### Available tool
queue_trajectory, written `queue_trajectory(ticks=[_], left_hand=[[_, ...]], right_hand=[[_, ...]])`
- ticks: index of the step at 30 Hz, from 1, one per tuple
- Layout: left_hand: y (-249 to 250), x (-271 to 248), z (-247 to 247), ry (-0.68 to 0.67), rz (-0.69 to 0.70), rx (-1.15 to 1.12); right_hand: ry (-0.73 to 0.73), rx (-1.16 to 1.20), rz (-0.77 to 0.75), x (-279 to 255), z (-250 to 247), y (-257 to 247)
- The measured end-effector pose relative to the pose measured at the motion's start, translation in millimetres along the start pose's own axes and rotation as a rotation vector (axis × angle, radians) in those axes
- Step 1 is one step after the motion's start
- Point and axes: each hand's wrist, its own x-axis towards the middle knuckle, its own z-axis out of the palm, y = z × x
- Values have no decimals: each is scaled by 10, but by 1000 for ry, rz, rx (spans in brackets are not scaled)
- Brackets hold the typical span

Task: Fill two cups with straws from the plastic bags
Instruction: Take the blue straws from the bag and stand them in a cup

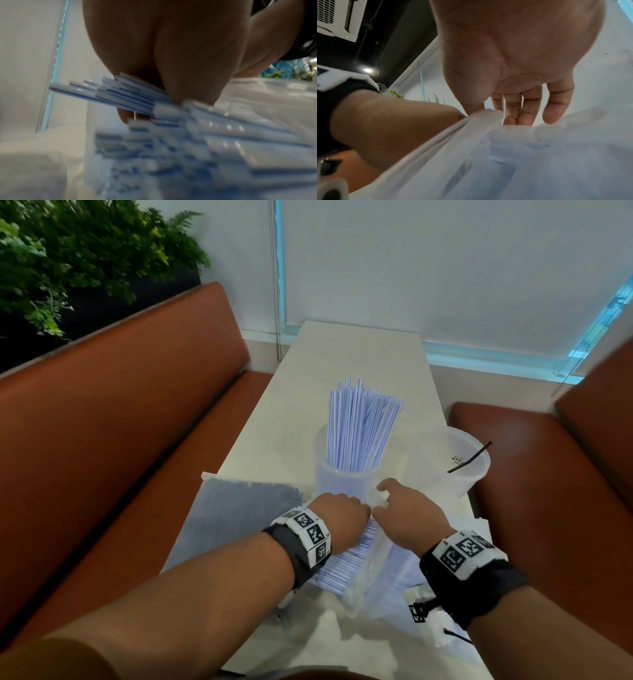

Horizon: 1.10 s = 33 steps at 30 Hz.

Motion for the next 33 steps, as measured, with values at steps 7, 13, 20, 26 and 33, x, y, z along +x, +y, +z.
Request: queue_trajectory(ticks=[7,13,20,26,33], left_hand=[[-597,-267,-65,79,12,148],[-1251,-571,13,75,-90,118],[-1660,-939,137,124,-175,-71],[-1660,-933,50,213,-160,-136],[-2034,-1008,-142,202,-266,-47]], right_hand=[[4,12,6,53,33,68],[-20,91,32,90,125,151],[229,348,-63,3,70,48],[378,878,-122,-104,5,-152],[317,884,-81,-87,55,-72]])
